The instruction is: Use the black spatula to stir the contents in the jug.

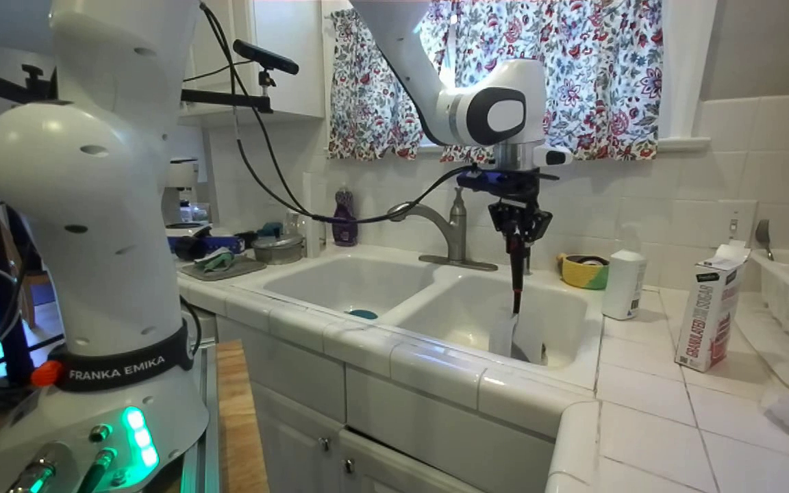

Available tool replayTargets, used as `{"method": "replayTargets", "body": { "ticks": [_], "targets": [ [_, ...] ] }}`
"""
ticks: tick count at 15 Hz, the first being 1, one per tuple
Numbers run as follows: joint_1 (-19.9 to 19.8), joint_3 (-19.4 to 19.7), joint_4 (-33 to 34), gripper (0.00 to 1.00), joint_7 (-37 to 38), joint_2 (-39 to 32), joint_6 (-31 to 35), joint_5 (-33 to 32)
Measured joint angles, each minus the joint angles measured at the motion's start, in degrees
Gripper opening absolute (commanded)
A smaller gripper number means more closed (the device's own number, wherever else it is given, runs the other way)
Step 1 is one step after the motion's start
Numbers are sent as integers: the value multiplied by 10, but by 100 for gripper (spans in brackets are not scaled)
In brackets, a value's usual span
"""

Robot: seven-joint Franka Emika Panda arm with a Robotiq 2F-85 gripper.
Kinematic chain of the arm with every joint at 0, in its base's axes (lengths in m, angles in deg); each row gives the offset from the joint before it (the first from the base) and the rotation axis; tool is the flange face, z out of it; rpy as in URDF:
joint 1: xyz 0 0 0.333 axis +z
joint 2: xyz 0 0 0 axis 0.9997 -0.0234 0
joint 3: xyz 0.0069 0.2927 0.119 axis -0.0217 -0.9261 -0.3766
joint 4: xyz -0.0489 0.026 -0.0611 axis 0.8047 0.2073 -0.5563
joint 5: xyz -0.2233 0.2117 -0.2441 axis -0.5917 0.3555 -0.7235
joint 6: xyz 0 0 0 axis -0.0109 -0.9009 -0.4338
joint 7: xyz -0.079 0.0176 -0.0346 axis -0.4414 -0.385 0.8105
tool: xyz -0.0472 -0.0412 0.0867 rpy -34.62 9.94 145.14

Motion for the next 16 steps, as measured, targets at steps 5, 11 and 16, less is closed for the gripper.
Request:
{"method": "replayTargets", "body": {
  "ticks": [5, 11, 16],
  "targets": [
    [0, 0, -9, 10, -7, -11, 112, 4],
    [-5, -24, -19, 10, -25, -21, 85, 35],
    [-9, -15, -8, 10, -23, 7, -35, 35]
  ]
}}
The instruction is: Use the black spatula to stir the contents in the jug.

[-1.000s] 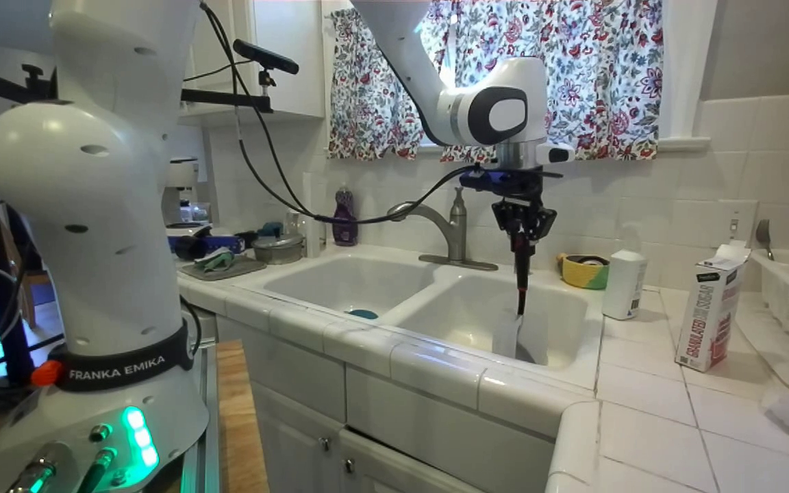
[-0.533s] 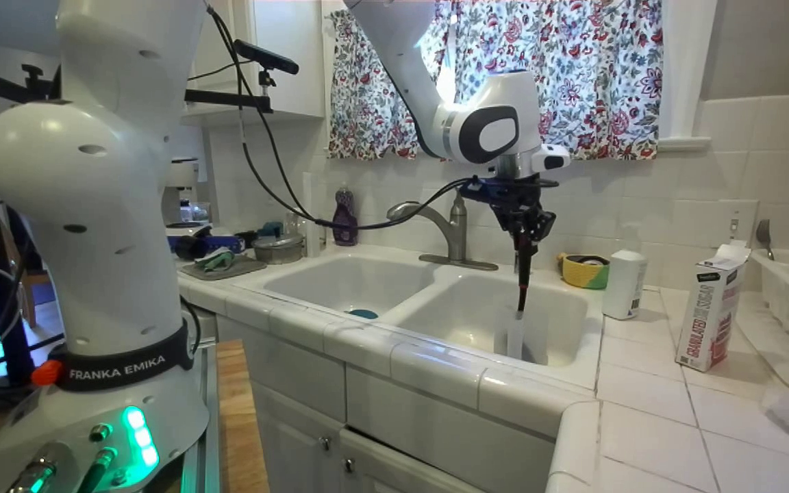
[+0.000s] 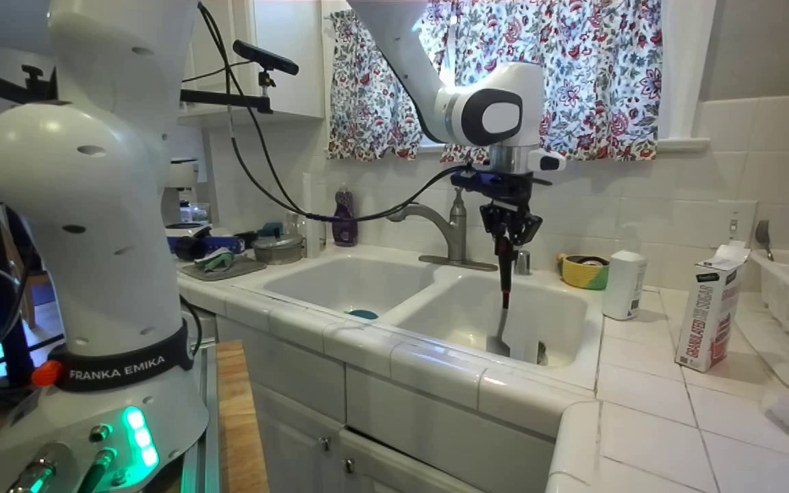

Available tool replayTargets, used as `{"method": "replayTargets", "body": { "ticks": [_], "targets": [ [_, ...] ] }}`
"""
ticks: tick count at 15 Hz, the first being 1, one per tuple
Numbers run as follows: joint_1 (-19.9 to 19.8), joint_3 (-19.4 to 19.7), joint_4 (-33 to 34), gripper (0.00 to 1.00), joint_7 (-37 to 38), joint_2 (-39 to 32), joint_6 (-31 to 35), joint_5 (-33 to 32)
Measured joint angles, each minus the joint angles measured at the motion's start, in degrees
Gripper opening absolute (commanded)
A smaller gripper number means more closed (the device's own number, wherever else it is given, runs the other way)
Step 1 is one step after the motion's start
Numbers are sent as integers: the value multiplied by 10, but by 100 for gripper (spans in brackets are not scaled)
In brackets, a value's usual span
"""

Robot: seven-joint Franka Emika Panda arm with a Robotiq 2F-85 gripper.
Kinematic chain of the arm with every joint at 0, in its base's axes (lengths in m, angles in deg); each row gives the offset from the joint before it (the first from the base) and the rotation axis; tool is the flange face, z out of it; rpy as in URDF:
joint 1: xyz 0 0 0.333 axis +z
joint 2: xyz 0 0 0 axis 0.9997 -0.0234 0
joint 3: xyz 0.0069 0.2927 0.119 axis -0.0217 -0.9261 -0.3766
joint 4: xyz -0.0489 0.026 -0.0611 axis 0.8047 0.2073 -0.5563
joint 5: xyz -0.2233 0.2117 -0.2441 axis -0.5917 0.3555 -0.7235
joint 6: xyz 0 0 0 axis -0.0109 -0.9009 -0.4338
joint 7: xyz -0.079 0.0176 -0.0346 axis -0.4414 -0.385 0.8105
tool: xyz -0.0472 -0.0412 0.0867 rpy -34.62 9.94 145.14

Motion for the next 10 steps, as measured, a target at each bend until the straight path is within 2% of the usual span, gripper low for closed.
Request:
{"method": "replayTargets", "body": {
  "ticks": [2, 4, 7, 10],
  "targets": [
    [1, 10, 6, 10, 3, 8, -11, -5],
    [3, 20, 9, 10, 8, 9, 7, -16],
    [6, 26, 7, 10, 11, 5, 79, -25],
    [5, 13, -5, 10, -2, -2, 148, -5]
  ]
}}
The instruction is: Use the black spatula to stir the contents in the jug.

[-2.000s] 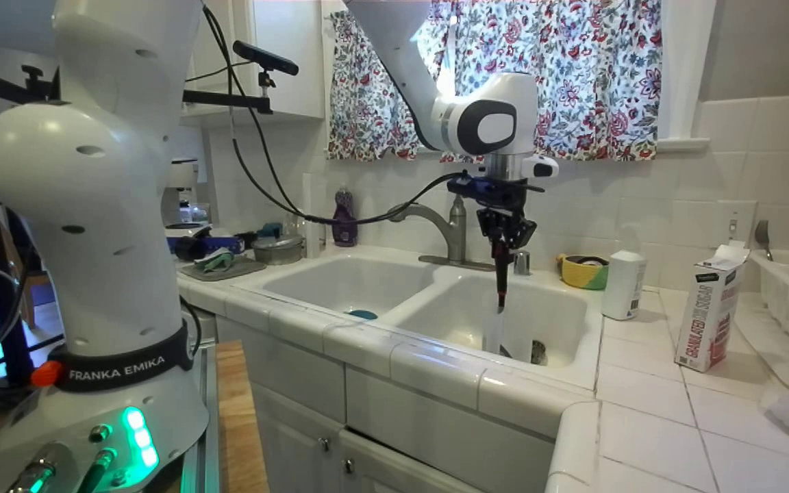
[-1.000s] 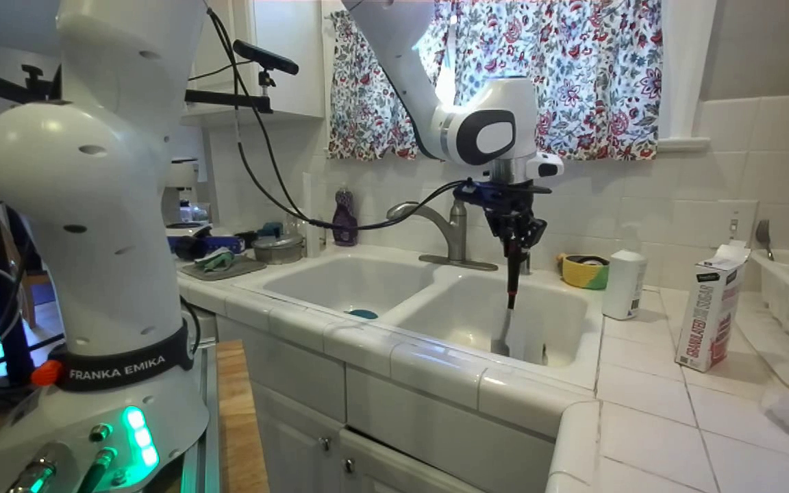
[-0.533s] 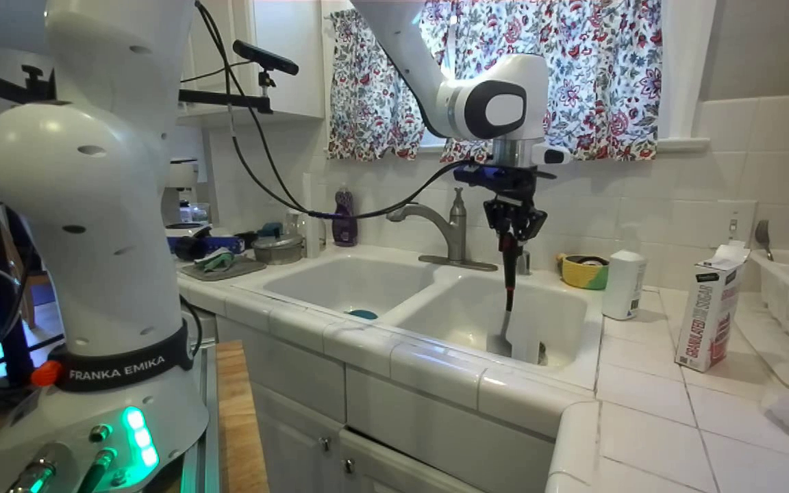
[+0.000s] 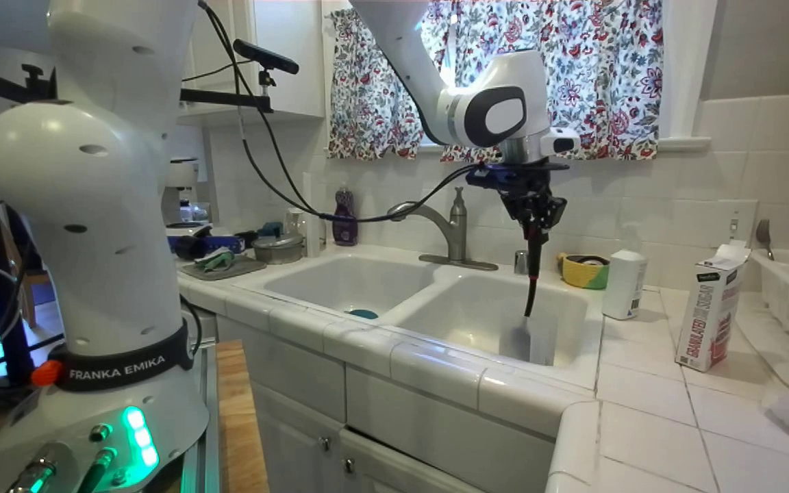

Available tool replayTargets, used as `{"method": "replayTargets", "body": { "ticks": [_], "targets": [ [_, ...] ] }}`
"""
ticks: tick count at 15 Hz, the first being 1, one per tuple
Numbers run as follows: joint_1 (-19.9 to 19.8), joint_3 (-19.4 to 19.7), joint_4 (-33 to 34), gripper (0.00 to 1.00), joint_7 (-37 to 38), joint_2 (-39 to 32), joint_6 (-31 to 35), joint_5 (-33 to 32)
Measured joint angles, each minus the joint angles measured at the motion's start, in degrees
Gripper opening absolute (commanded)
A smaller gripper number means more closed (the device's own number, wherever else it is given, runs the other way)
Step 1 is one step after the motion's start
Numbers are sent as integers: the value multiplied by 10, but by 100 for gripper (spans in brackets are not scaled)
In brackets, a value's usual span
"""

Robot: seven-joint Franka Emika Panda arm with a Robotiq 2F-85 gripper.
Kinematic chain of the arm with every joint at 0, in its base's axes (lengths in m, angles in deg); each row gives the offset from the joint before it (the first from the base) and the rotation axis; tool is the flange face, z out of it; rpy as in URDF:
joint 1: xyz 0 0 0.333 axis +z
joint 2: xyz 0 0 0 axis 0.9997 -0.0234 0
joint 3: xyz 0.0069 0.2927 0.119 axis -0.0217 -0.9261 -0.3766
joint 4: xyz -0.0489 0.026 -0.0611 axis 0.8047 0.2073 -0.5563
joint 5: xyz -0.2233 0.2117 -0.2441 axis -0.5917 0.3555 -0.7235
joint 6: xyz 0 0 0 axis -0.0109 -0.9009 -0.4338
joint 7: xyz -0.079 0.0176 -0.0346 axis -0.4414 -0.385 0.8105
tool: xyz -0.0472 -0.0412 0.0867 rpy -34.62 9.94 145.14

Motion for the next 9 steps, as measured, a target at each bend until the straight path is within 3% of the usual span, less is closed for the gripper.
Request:
{"method": "replayTargets", "body": {
  "ticks": [3, 5, 9],
  "targets": [
    [-20, -44, -13, 10, -62, -2, 5, 76],
    [-34, -70, -15, 10, -103, 0, -25, 121],
    [-37, -62, -15, 10, -113, 18, -108, 127]
  ]
}}
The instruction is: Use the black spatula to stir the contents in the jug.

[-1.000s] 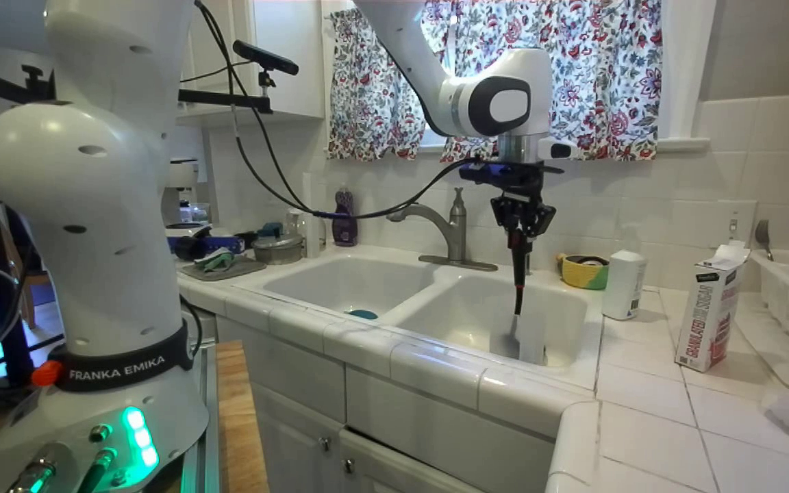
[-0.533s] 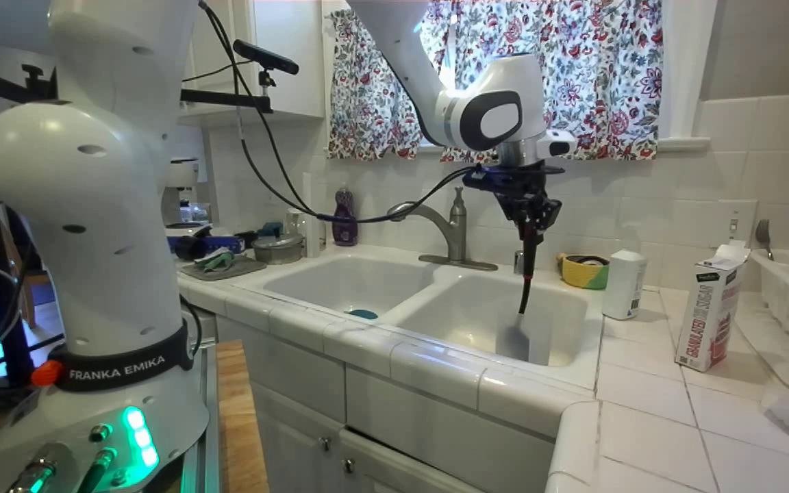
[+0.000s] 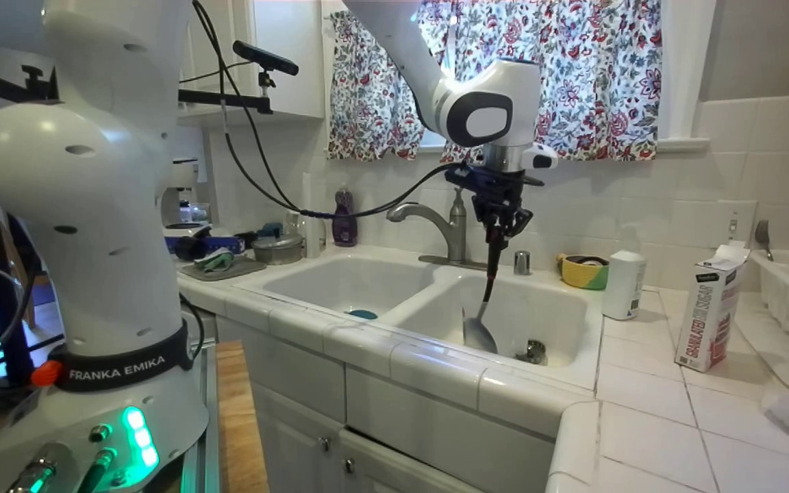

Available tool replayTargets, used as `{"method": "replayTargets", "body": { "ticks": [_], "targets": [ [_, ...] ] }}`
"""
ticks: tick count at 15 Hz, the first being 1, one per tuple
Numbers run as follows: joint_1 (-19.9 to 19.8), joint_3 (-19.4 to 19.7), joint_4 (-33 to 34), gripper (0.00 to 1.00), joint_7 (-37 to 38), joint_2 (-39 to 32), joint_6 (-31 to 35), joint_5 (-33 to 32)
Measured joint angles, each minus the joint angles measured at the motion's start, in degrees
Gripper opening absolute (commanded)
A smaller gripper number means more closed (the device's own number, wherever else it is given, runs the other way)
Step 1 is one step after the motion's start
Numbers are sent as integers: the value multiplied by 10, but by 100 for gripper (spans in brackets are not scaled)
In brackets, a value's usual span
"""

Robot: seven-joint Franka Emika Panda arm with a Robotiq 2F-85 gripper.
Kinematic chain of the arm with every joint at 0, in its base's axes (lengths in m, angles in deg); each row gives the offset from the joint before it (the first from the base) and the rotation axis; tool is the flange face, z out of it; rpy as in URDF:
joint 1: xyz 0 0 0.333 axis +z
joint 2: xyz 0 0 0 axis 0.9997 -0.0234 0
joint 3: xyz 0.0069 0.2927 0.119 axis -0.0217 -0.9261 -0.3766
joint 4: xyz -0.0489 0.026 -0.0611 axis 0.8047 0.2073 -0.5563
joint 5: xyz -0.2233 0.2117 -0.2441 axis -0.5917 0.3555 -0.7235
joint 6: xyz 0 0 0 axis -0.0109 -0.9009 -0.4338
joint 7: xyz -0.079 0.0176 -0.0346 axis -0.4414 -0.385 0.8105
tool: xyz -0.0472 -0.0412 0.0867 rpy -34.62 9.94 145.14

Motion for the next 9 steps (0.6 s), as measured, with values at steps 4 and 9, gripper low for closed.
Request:
{"method": "replayTargets", "body": {
  "ticks": [4, 9],
  "targets": [
    [7, 30, 5, 10, 8, 11, -6, -37],
    [17, 45, 5, 10, 17, 10, 52, -67]
  ]
}}
